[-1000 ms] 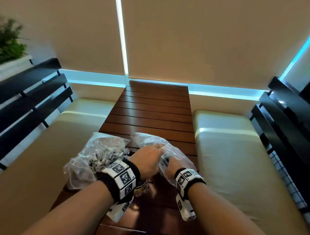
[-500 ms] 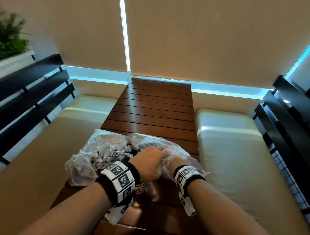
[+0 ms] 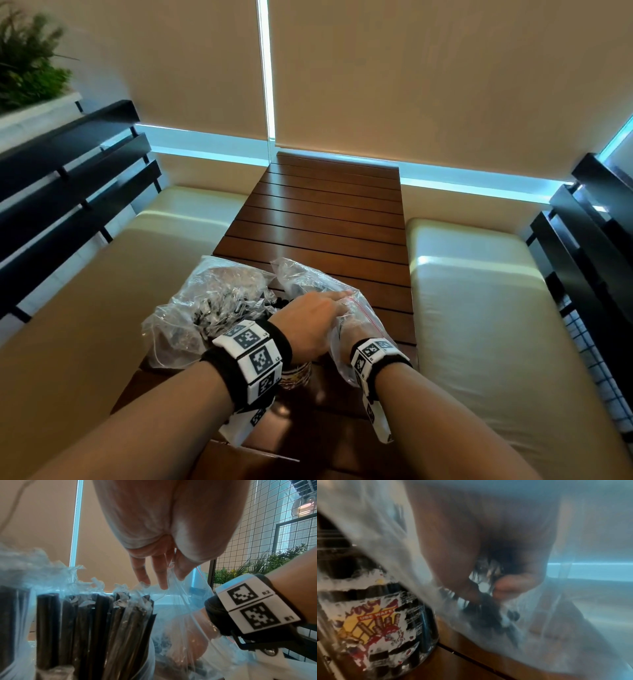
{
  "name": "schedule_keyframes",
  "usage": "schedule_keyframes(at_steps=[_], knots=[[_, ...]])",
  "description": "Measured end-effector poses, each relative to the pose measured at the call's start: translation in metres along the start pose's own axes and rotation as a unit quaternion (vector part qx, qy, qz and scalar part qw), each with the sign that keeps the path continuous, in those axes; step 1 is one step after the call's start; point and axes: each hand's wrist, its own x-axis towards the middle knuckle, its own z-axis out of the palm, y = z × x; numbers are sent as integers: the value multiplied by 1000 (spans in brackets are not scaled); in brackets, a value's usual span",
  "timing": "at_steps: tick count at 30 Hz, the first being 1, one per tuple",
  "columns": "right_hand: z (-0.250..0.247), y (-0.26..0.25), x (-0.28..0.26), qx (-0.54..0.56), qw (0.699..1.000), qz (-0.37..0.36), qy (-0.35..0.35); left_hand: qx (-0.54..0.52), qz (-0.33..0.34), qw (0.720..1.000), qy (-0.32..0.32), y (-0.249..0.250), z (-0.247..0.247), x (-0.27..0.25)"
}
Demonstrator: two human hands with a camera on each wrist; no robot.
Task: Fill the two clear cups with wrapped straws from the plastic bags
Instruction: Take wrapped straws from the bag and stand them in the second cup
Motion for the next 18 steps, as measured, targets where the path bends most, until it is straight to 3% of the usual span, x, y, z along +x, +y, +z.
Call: schedule_keyframes(at_steps=[7,10,14,18], knots=[[-8,2,-7,-68,996,20,60,6,-2,999,34,-1,-1,2],[-21,6,-13,-67,990,18,122,19,-16,999,30,-2,-3,4],[-47,3,-20,-11,998,16,57,57,-60,997,4,-5,4,9],[-76,7,-46,-8,996,-15,90,153,-123,981,-10,-7,14,21]])
